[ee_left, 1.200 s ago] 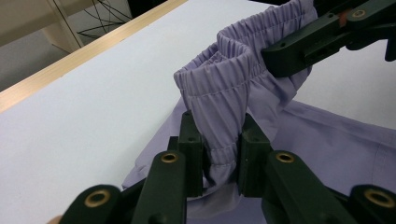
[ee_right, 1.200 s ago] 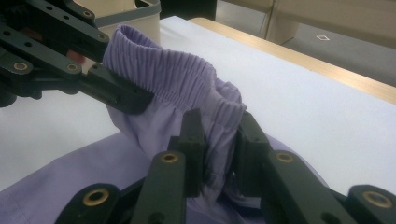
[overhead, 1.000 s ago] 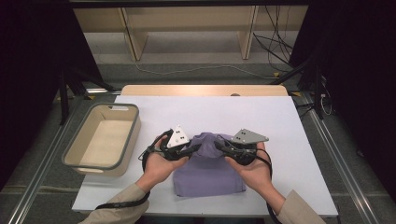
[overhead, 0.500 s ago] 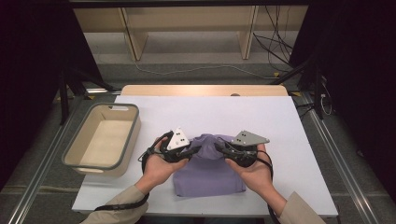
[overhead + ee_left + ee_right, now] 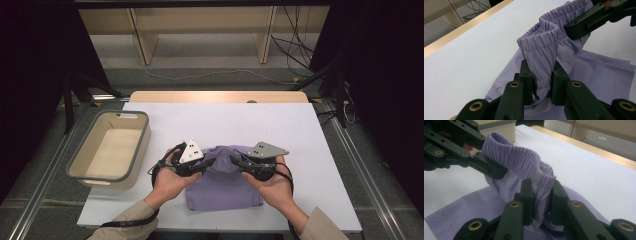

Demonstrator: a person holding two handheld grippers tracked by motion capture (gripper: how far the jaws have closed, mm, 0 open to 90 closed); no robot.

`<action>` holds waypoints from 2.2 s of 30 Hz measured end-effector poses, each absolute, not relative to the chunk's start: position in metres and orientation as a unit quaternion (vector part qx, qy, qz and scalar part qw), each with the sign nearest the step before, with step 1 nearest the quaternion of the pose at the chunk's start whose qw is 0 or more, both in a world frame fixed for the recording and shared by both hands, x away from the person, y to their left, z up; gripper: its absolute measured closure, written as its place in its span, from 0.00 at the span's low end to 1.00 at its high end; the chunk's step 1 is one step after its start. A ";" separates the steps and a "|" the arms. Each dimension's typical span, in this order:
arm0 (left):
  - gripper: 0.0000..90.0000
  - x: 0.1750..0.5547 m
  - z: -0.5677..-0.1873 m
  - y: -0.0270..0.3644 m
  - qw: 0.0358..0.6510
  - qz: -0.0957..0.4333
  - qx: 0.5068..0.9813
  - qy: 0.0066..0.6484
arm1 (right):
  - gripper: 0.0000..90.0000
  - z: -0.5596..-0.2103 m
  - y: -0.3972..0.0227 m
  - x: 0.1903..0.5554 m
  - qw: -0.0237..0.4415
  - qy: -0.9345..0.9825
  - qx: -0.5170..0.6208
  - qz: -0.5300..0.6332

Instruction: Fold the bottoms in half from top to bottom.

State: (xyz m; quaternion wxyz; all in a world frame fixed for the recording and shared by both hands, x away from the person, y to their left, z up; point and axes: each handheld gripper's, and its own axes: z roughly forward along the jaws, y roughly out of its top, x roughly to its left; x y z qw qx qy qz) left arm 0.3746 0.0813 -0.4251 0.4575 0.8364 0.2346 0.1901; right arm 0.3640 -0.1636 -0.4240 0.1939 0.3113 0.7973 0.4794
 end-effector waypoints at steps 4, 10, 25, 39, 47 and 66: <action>0.83 0.374 -0.426 0.081 0.455 0.189 0.838 0.234 | 0.85 -0.425 -0.164 0.363 0.192 0.800 0.308 0.477; 0.83 0.372 -0.428 0.081 0.452 0.188 0.841 0.231 | 0.85 -0.426 -0.164 0.362 0.189 0.804 0.307 0.474; 0.83 0.369 -0.430 0.080 0.449 0.184 0.845 0.226 | 0.85 -0.427 -0.165 0.359 0.183 0.809 0.303 0.469; 0.83 0.365 -0.433 0.079 0.441 0.184 0.851 0.219 | 0.84 -0.430 -0.166 0.357 0.177 0.815 0.300 0.462; 0.83 0.363 -0.434 0.079 0.435 0.183 0.855 0.215 | 0.84 -0.431 -0.166 0.355 0.174 0.820 0.296 0.457; 0.83 0.360 -0.437 0.077 0.426 0.182 0.862 0.206 | 0.84 -0.434 -0.167 0.354 0.164 0.825 0.297 0.451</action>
